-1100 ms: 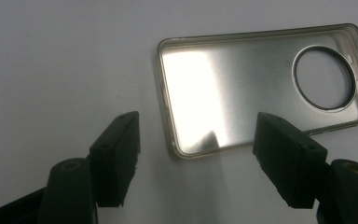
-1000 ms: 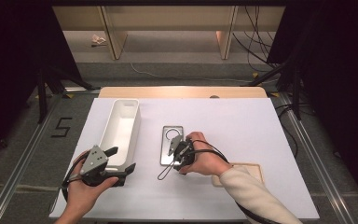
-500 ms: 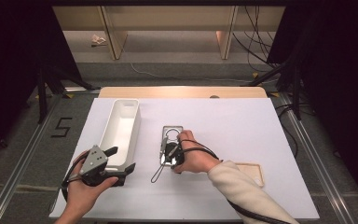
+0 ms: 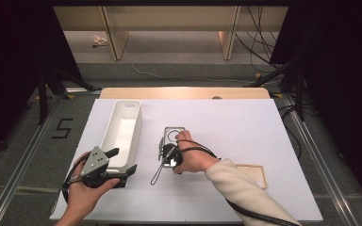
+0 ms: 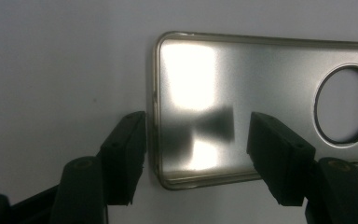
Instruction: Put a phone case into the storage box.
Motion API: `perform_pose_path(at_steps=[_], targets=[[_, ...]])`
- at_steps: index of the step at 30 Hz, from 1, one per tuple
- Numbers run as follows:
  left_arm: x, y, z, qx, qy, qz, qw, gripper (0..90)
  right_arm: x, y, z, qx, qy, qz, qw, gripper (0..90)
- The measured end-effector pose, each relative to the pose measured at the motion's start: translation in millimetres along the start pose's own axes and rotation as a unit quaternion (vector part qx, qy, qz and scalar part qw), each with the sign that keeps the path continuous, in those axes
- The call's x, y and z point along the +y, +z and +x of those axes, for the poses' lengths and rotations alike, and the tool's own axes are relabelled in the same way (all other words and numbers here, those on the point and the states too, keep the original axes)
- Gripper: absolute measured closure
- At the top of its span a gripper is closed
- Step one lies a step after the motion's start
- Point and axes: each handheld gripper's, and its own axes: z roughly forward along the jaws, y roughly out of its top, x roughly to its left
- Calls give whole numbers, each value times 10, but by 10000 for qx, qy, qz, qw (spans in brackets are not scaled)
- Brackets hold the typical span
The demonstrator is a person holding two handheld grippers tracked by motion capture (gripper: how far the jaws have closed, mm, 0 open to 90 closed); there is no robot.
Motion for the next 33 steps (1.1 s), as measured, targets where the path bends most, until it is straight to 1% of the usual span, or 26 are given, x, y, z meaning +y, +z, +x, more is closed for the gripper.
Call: perform_pose_path(at_steps=[2,4,8,9,10,12,15,18,22,33], targets=[[0,1,-1,2,-5,-6,10000,157,15,0,0,30,-28,70,10000,388],[0,0,-1,-1,1,-2,10000,157,30,5,-4,16,-121,81,9999,395],[-1,3,-1,-3,-4,0,10000,157,50,0,9,45,-194,157,9997,428],[-1,4,-1,0,-5,0,10000,157,54,-1,7,57,-241,166,9996,439],[0,2,-1,-8,-2,4,10000,157,58,1,14,70,-232,163,9996,453],[1,3,-3,-5,1,2,10000,157,72,2,14,94,-330,183,9992,481],[1,3,-4,-6,3,6,10000,158,97,-2,24,164,-383,281,9987,526],[1,2,-2,-4,-2,-1,10000,157,114,-3,28,263,-408,342,9982,577],[1,1,-2,-2,-1,-7,10000,157,122,0,22,374,-400,363,9978,621],[4,0,-4,-2,5,-13,10000,158,139,1,34,505,-457,426,9968,718]])
